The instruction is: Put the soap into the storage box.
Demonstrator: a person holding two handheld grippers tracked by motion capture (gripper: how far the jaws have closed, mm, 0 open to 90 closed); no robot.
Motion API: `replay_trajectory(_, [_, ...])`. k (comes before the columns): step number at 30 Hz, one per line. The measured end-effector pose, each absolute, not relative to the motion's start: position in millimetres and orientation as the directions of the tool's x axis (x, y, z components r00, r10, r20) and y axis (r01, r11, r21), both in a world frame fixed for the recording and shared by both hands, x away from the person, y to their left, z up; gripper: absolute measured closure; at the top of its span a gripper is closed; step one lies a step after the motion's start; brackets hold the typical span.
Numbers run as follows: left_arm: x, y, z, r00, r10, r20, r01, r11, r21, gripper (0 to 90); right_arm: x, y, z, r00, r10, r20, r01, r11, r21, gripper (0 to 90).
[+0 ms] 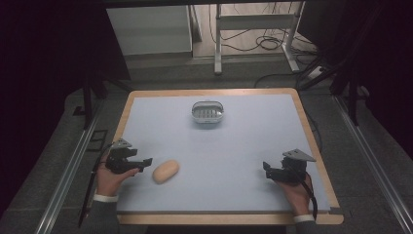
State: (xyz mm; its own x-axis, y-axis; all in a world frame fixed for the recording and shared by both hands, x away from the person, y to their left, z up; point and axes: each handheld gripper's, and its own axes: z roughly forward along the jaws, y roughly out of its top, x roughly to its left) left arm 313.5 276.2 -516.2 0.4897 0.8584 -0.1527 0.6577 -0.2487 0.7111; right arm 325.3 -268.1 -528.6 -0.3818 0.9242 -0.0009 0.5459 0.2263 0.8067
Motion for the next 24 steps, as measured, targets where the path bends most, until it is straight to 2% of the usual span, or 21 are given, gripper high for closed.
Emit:
replay_trajectory(8, [308.2, 274.1, -513.5, 0.497, 0.855, -0.149, 0.653, -0.255, 0.714, 20.2, 324.8, -269.5, -528.2, -0.396, 0.918, -0.005, 0.541, 0.238, 0.807, 4.9])
replay_trajectory(14, [301.9, 270.3, -507.4, 0.523, 0.840, -0.144, 0.623, -0.261, 0.738, 20.8, 324.2, -270.8, -528.4, -0.370, 0.929, -0.013, 0.539, 0.226, 0.811, 6.4])
replay_trajectory(24, [307.1, 271.5, -513.6, 0.485, 0.868, -0.104, 0.642, -0.272, 0.717, 21.1, 321.7, -269.0, -528.3, -0.355, 0.934, -0.048, 0.520, 0.240, 0.820, 8.0])
